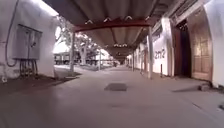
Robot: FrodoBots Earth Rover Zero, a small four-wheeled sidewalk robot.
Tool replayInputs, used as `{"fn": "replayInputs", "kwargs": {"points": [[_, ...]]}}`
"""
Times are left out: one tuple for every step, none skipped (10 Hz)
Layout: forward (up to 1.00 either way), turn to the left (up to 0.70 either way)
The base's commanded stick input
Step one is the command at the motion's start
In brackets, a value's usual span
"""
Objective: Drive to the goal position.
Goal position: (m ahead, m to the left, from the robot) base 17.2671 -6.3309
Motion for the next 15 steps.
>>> {"fn": "replayInputs", "kwargs": {"points": [[0.85, 0.00], [0.85, 0.00], [0.85, 0.00], [0.85, 0.00], [0.85, 0.00], [0.85, 0.00], [0.85, 0.00], [0.85, 0.00], [0.85, 0.00], [0.85, 0.00], [0.85, 0.00], [0.85, 0.00], [0.85, 0.00], [0.85, 0.00], [0.85, 0.00]]}}
